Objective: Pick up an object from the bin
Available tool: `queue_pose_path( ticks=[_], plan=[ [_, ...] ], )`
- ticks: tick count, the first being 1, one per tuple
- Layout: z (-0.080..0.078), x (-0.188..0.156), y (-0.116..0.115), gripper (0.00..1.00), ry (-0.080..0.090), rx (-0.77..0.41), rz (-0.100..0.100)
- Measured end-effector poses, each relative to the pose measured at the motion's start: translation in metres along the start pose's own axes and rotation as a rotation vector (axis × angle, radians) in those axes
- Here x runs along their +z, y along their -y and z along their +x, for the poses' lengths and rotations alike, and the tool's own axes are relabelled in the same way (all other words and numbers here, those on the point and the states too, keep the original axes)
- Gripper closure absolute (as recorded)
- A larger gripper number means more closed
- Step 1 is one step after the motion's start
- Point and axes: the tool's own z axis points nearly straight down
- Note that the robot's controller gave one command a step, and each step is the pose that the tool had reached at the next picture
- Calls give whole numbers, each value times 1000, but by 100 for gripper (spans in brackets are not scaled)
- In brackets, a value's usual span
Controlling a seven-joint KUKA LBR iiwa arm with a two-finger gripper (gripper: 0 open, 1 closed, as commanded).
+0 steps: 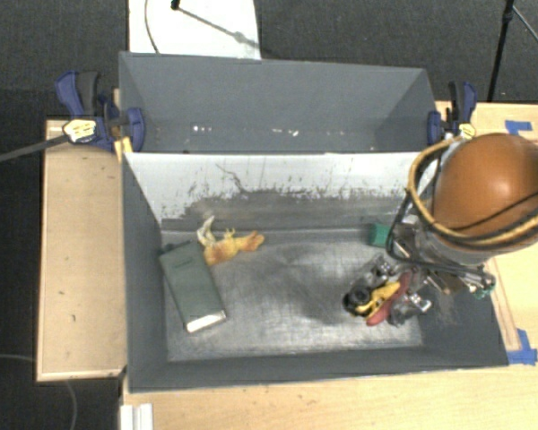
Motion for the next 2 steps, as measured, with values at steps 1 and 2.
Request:
queue_pose_path(
  ticks=[1, 2],
  plan=[
    [0, 0, 0, 100, 0, 1, 0],
    [-3, -49, 1, 100, -4, -15, -4]
  ],
)
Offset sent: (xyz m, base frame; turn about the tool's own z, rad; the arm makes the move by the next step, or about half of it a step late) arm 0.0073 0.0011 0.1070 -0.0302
